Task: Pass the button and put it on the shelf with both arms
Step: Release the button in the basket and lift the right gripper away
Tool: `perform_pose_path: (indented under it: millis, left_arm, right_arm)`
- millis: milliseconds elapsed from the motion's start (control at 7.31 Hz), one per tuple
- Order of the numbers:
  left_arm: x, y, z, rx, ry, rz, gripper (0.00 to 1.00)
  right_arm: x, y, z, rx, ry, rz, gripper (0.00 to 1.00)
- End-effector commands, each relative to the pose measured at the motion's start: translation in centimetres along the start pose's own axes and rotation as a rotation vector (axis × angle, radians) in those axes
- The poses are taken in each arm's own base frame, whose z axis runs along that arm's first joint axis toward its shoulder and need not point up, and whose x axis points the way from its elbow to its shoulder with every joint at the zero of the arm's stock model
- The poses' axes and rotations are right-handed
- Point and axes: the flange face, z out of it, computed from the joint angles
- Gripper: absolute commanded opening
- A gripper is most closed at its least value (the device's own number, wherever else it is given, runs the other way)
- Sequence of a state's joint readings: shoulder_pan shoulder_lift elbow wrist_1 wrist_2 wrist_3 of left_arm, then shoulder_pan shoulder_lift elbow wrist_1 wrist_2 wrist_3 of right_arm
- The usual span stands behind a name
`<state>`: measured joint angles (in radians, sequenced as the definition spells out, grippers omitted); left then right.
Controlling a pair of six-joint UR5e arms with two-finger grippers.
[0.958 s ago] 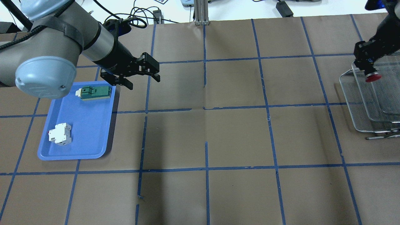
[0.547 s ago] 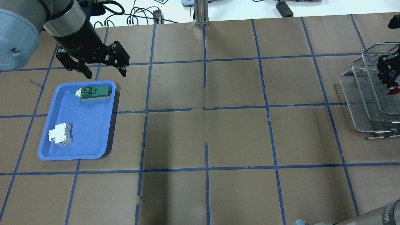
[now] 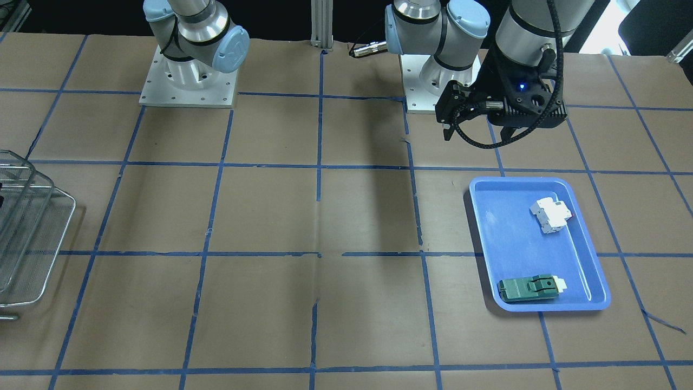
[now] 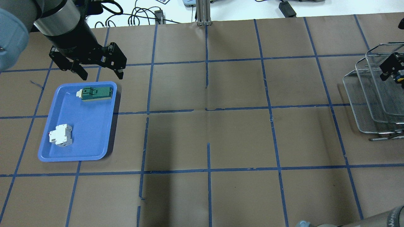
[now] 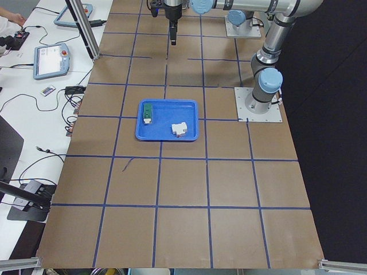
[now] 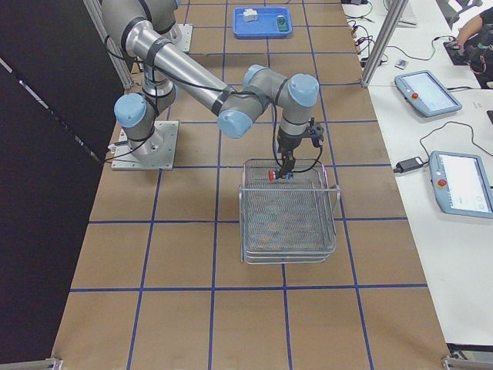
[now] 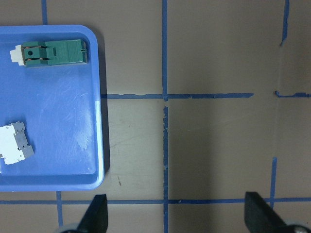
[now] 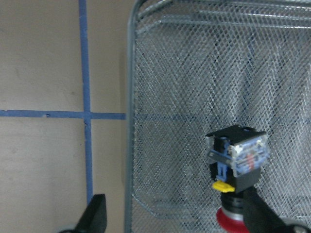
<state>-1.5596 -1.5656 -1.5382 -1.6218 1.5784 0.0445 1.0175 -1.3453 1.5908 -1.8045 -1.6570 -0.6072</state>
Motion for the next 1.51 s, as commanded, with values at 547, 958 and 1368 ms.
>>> perform_pose_path:
  millis: [547, 958, 1368]
  left_arm:
    - [0.0, 0.9, -0.5, 0.01, -0.004, 0.014, 1.0]
    - [-0.1, 0.8, -0.5, 0.016, -0.004, 0.014, 1.0]
    - [-0.3, 0.8, -0.5, 0.018, -0.002, 0.011, 1.0]
  right_arm:
    - [-27.5, 5.0, -15.2, 0.186, -0.027, 0.159, 1.0]
    - [-31.9, 3.3, -15.9, 0.181, -0.029, 0.166, 1.0]
    - [-32.0, 3.3, -15.8, 0.174, -0.034, 0.164, 1.0]
